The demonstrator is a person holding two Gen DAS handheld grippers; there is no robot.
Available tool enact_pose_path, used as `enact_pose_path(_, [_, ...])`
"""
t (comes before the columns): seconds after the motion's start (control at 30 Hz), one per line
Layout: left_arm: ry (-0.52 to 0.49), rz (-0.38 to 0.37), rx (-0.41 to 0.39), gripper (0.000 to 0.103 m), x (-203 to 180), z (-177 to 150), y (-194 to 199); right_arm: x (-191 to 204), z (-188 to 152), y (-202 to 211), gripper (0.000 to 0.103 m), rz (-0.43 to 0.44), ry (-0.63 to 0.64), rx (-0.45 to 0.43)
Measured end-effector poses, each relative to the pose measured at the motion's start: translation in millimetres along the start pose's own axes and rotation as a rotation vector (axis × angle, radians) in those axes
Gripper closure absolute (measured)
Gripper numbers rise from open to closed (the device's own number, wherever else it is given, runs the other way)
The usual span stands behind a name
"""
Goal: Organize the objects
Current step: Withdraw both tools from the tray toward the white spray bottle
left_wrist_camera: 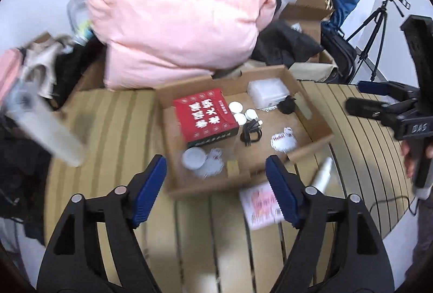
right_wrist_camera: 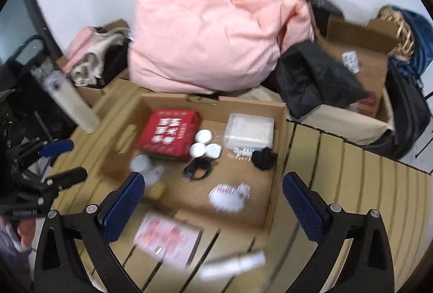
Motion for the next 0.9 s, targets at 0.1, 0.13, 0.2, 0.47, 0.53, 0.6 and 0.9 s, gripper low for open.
enact_pose_path(0.1, [-0.033,0.043,-0.075,0.023,1.6,-23.6,63.6,20.5,-19.9,61.0,0.0,-0.001,0.02,-0.057])
enact_pose_path(0.13, [-0.039,0.053,-0.097,0.022,2.3,-32.9,82.8,28.1,-29.5,79.6,0.0,-0.001,0.027,-0.07])
enact_pose_path(0.2, [-0.043,0.048,-0.138,0.02,3.0,-56.6,122.8,46.5,-54.6,118.4,0.0,0.001,0.04,-0.095])
enact_pose_path(0.47, [-0.013,0.046,-0.199,0.01,8.5,-197.3,211.6,134.2,-201.0,218.1,0.0,-0.038,0.124,-0.196])
enact_pose_path(0.53, [0.032,-0.013,-0.205,0.009,6.3,-221.7,224.7,148.9,-231.1,226.1,0.0,-0.029,0.076,-0.219])
enact_pose_path(0.6, [0.057,-0.03,-0.208,0.009,3.9,-235.5,230.4,161.2,-257.0,230.0,0.0,0.004,-0.008,-0.252])
enact_pose_path(0.9, [0.062,-0.101,-0.212,0.009,-9.2,-239.1,236.5,158.7,-261.1,235.0,0.0,-0.017,-0.061,-0.29])
Point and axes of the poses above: each gripper's, at about its wrist camera, not at the fingertips, and y roughly against the way its jaws point, x to its left, z to its top, the point moved 7 cm from there along -y, roughly the way its jaws point, and after that the axes turned 8 degrees about y, right-handed, at the moved point
